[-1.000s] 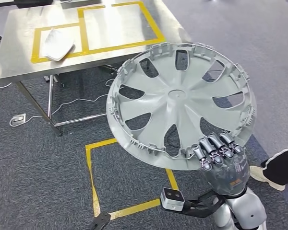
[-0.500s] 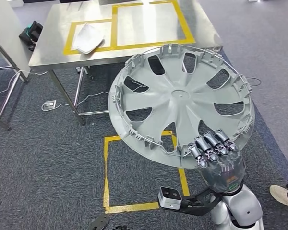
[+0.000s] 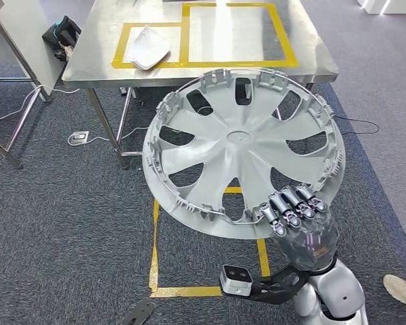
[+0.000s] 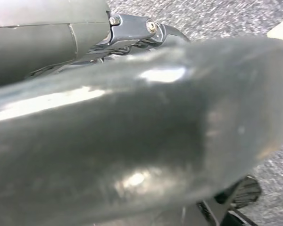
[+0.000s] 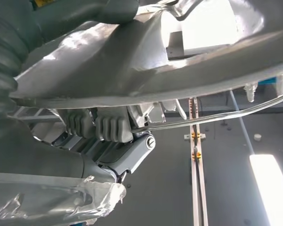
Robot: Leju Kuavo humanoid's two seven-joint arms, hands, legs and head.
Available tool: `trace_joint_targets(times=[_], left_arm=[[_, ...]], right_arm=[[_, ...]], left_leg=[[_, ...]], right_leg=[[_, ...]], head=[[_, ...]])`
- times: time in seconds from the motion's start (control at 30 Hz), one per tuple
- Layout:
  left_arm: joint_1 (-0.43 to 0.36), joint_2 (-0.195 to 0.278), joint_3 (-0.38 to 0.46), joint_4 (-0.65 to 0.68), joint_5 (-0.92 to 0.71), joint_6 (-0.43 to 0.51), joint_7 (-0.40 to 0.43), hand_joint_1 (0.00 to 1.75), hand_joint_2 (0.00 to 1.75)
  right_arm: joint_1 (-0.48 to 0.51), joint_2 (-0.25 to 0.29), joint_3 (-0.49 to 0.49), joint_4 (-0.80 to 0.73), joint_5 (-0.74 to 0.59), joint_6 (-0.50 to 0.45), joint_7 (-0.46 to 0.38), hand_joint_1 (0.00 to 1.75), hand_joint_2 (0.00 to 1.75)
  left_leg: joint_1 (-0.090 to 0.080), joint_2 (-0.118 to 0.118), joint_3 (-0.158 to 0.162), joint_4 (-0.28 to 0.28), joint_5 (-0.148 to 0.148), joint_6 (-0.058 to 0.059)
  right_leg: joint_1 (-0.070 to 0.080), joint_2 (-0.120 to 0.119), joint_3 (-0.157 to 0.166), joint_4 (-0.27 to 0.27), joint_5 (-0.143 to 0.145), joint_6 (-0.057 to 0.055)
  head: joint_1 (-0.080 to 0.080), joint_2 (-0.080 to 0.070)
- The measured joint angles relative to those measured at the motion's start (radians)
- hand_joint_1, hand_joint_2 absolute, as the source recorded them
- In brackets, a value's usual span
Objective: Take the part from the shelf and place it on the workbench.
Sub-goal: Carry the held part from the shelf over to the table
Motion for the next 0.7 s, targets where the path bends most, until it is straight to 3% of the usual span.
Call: trace_joint_targets(times=[0.17,0.6,0.7], left_arm=[[-0.001,-0.001,0.000,0.000,0.004,-0.003,-0.013,0.00,0.00],[-0.007,-0.011,-0.001,0.000,0.010,-0.015,-0.072,0.00,0.00],[-0.009,-0.012,-0.001,0.000,0.009,-0.020,-0.076,0.00,0.00]], right_arm=[[0.004,-0.011,-0.016,0.002,0.000,0.000,0.000,1.75,1.75],[0.020,-0.025,-0.026,0.006,0.000,0.000,0.000,1.75,1.75],[0.021,-0.027,-0.026,0.009,0.000,0.000,0.000,1.75,1.75]], left_leg=[[0.000,0.000,-0.001,0.000,0.002,0.004],[0.002,0.000,-0.001,0.000,0.003,0.004],[0.002,-0.005,0.008,-0.020,-0.015,0.023]], right_leg=[[-0.001,0.001,0.002,-0.002,0.004,0.010],[0.001,0.002,0.001,-0.002,0.004,0.010],[-0.004,-0.001,0.002,0.010,0.021,0.030]], head=[[0.000,0.000],[0.000,0.000],[-0.001,0.000]])
